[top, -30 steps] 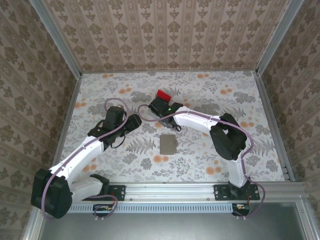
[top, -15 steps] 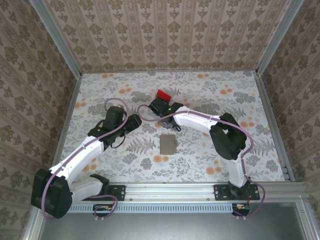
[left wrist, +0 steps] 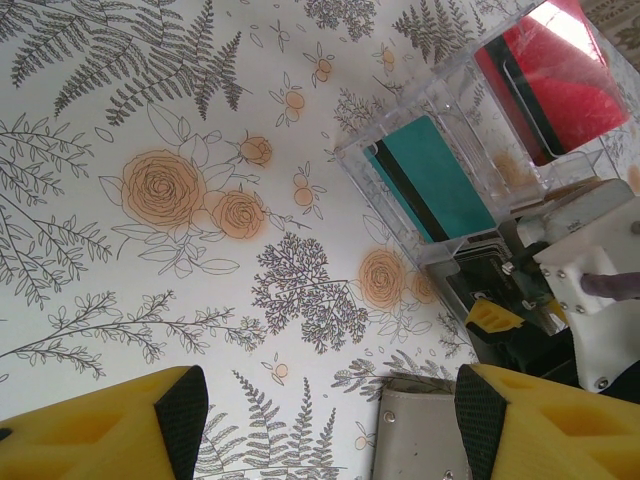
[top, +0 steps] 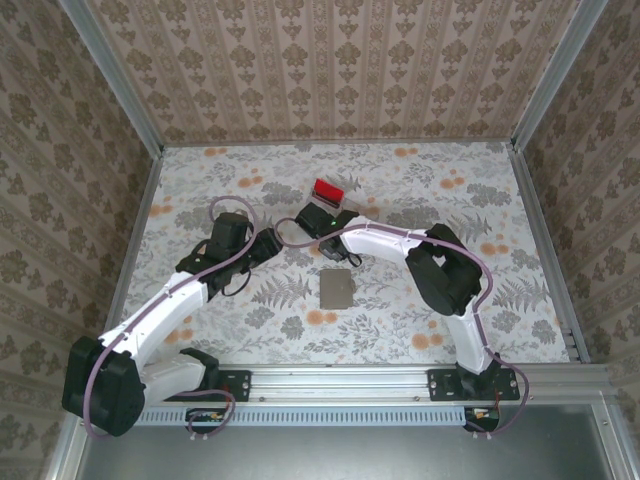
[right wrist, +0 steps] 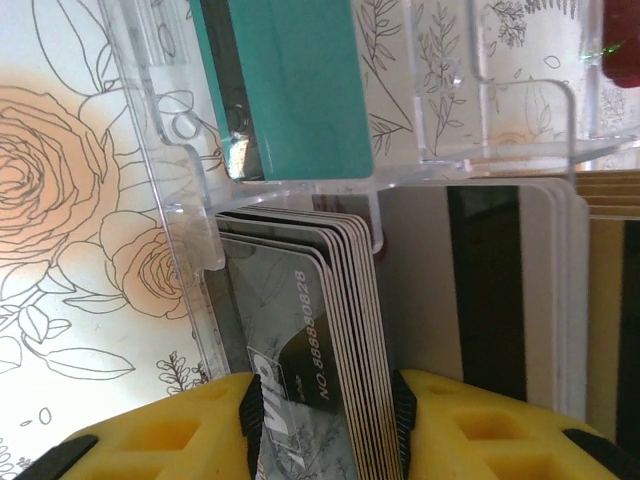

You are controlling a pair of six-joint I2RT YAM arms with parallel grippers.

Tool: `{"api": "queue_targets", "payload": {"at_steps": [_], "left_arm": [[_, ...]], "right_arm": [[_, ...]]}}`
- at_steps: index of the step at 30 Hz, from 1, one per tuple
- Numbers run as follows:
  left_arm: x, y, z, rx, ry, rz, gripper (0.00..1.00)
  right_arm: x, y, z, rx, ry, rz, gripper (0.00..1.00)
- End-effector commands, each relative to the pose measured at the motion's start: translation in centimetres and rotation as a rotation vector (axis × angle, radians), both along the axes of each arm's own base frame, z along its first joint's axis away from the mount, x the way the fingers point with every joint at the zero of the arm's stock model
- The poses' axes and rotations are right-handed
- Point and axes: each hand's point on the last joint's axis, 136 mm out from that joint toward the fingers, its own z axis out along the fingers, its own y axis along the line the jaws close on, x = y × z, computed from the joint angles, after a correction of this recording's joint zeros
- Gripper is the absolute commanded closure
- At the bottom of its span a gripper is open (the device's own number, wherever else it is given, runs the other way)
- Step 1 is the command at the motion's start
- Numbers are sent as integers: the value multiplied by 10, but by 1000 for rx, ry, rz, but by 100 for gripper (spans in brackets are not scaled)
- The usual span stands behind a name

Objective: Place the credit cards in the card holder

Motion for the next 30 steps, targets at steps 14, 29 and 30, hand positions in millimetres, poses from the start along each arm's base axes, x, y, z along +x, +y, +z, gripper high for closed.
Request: {"api": "queue_targets", "payload": {"at_steps": [14, 29, 30], "left_arm": [[3, 1, -3, -7, 10, 13, 30], [3, 0, -3, -11, 14, 13, 30], [3, 0, -3, -11, 13, 13, 30]], "right_arm": [[12, -10, 31, -33, -121, -19, 63], [12, -11, 35, -20, -129, -25, 73], [12, -11, 35, -20, -128, -25, 73]]}}
